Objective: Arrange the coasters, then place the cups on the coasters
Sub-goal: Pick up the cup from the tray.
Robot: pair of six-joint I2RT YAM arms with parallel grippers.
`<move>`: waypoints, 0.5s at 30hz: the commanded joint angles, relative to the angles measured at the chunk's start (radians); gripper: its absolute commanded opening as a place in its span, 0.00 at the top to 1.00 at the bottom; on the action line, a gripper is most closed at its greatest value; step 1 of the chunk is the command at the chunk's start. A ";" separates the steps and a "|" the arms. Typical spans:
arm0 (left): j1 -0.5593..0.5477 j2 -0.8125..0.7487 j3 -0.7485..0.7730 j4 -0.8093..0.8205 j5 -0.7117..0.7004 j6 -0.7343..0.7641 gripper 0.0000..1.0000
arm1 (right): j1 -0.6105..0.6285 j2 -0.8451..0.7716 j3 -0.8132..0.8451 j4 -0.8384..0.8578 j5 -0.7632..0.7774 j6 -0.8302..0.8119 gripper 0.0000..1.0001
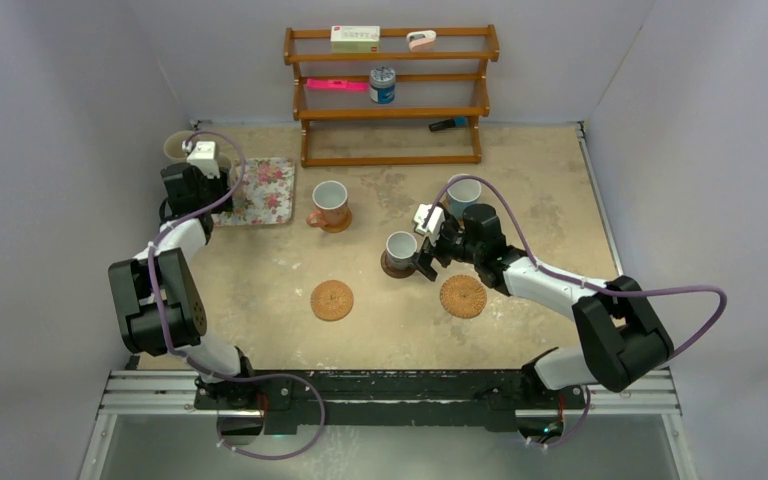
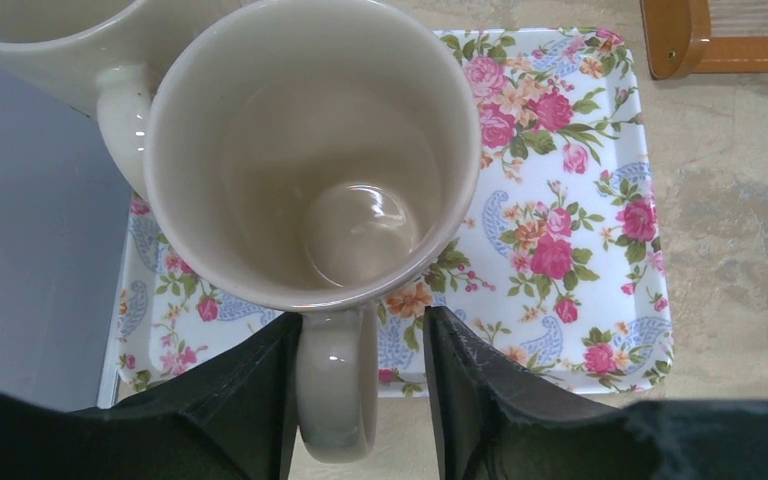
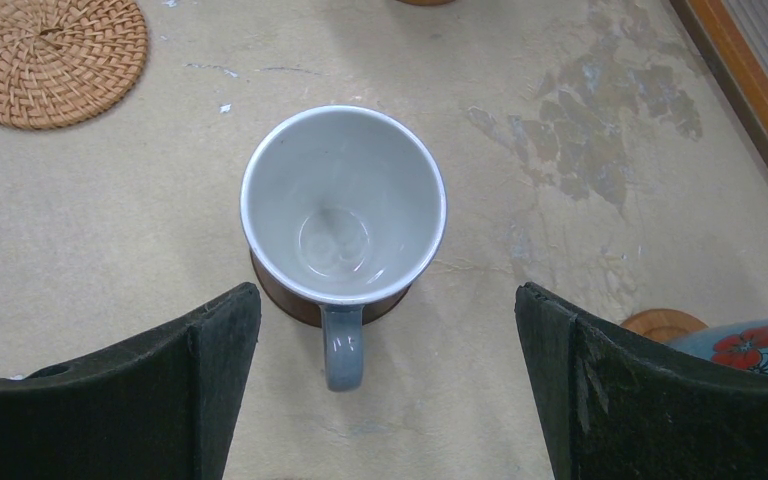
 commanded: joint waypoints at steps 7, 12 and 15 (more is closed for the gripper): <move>0.010 0.008 0.052 0.051 -0.005 -0.001 0.64 | -0.002 0.005 0.025 -0.005 -0.022 -0.013 0.01; 0.011 -0.001 0.052 0.045 0.014 -0.010 0.72 | -0.001 0.005 0.025 -0.004 -0.021 -0.013 0.01; 0.010 -0.005 0.054 0.044 0.014 -0.013 0.79 | -0.002 0.007 0.026 -0.005 -0.022 -0.014 0.01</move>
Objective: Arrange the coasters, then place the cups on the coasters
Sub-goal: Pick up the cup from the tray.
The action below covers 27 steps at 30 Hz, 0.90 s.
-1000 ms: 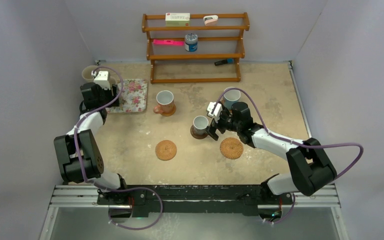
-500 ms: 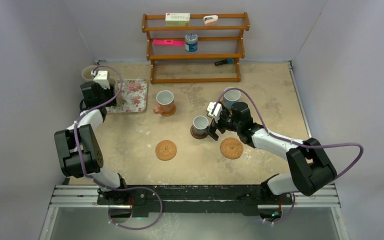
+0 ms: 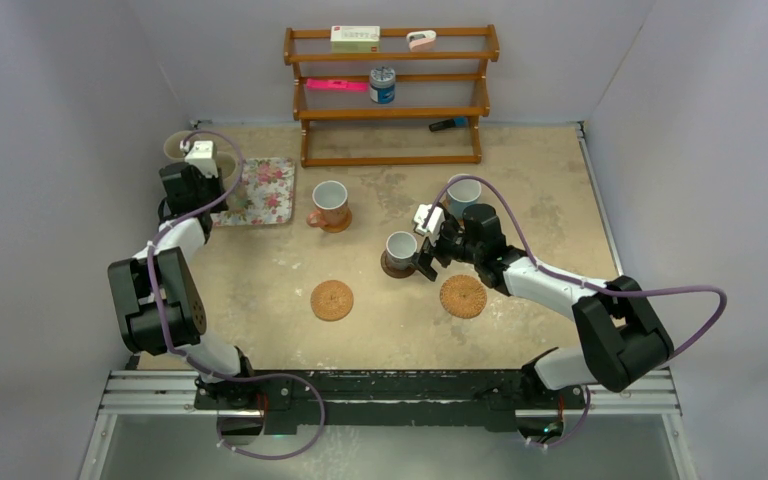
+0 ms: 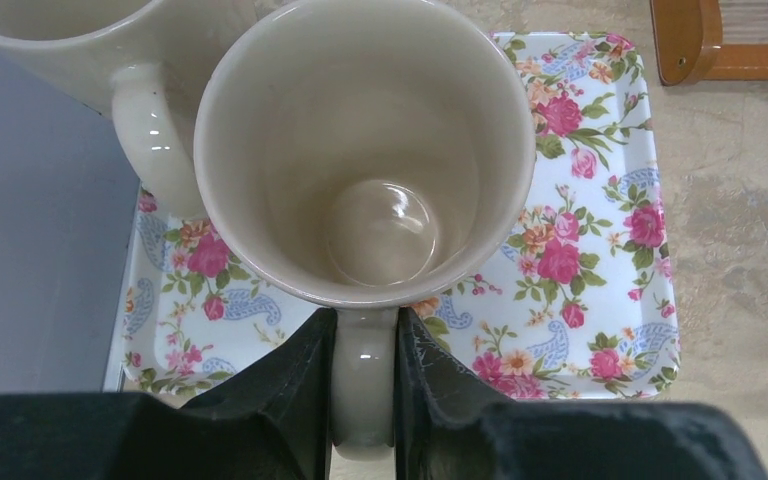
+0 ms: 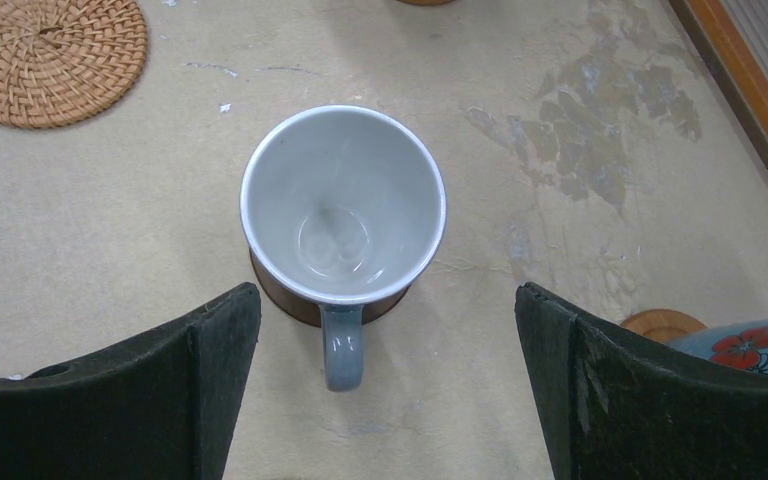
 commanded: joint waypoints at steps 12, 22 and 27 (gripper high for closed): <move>0.006 -0.077 0.015 0.072 0.057 -0.007 1.00 | -0.002 0.007 0.026 -0.005 -0.022 -0.010 0.01; 0.006 -0.209 -0.069 0.161 0.094 -0.015 1.00 | -0.002 0.005 0.025 -0.004 -0.021 -0.010 0.01; 0.006 -0.257 -0.100 0.184 0.114 -0.023 1.00 | -0.002 0.005 0.025 -0.003 -0.019 -0.010 0.01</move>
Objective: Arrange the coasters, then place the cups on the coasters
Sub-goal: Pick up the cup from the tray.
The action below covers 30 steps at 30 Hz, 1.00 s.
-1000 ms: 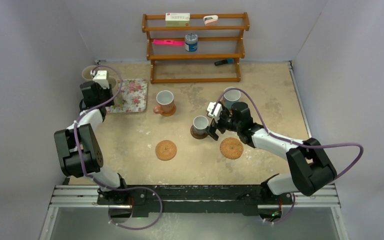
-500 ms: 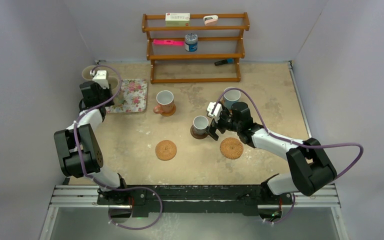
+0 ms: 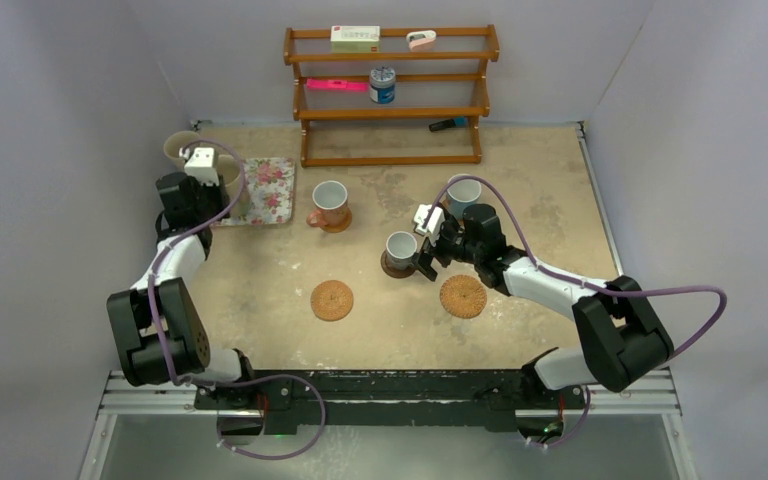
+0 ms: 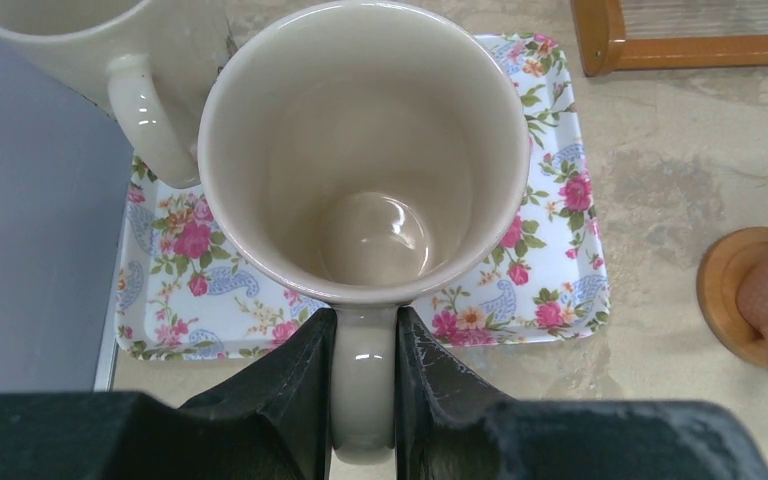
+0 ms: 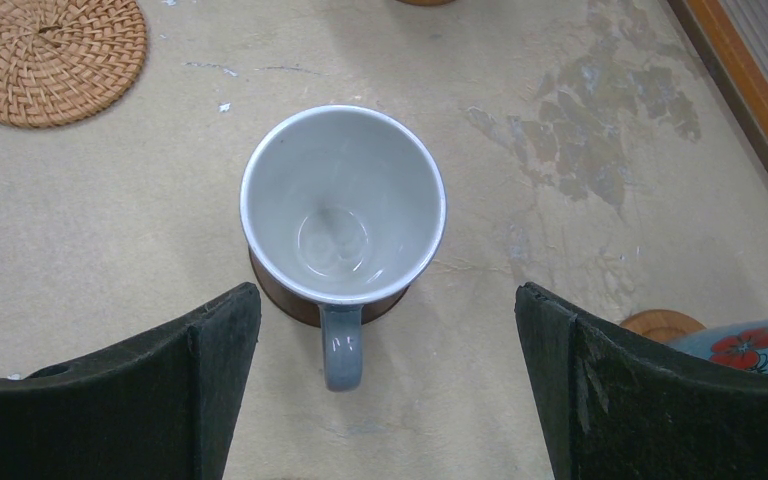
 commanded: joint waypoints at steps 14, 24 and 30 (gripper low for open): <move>0.001 -0.267 -0.072 0.190 0.202 -0.024 1.00 | -0.003 0.006 0.023 0.002 -0.016 -0.001 0.01; -0.014 -0.370 -0.065 0.113 0.341 -0.037 1.00 | -0.002 -0.011 0.013 0.018 -0.016 0.011 0.01; -0.085 -0.422 -0.030 0.059 0.360 -0.033 1.00 | -0.002 -0.019 0.006 0.030 -0.009 0.023 0.01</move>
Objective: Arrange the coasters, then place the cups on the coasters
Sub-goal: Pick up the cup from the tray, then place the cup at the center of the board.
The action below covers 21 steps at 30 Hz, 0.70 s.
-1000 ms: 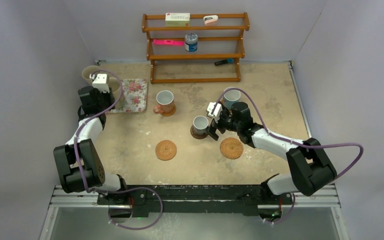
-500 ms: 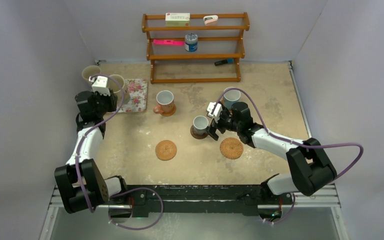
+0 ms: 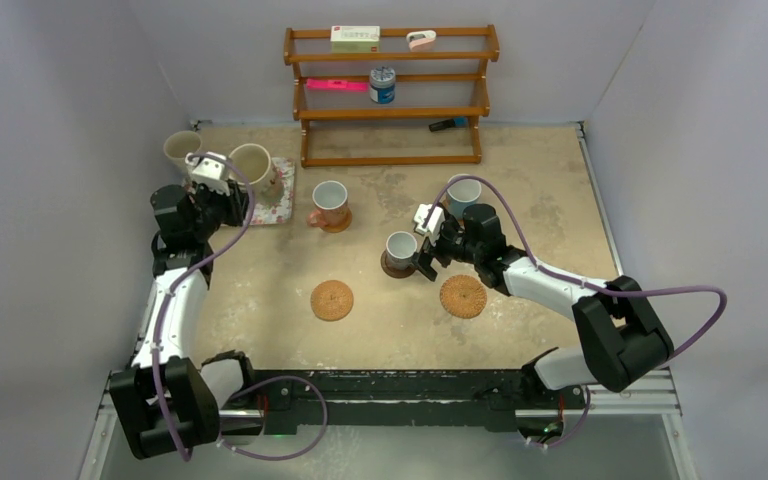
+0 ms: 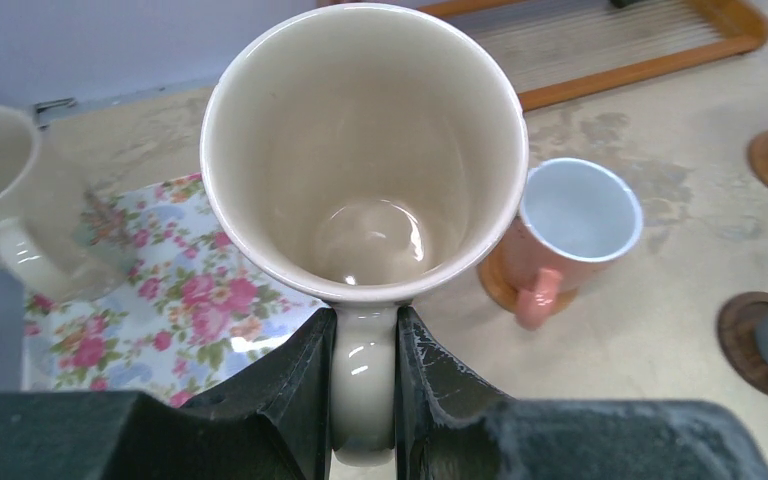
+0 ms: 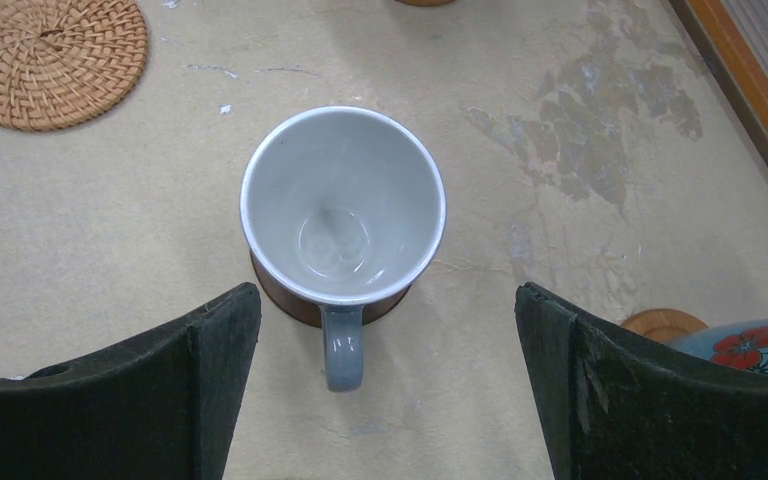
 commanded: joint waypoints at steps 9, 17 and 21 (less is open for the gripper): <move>-0.165 -0.080 0.274 0.050 0.050 -0.009 1.00 | -0.005 -0.032 -0.010 0.059 0.004 0.030 0.01; -0.298 0.090 0.460 0.054 -0.013 -0.044 1.00 | -0.018 -0.044 -0.030 0.123 0.036 0.079 0.01; -0.420 0.188 0.547 0.011 -0.103 0.001 1.00 | -0.037 -0.055 -0.045 0.161 0.045 0.111 0.01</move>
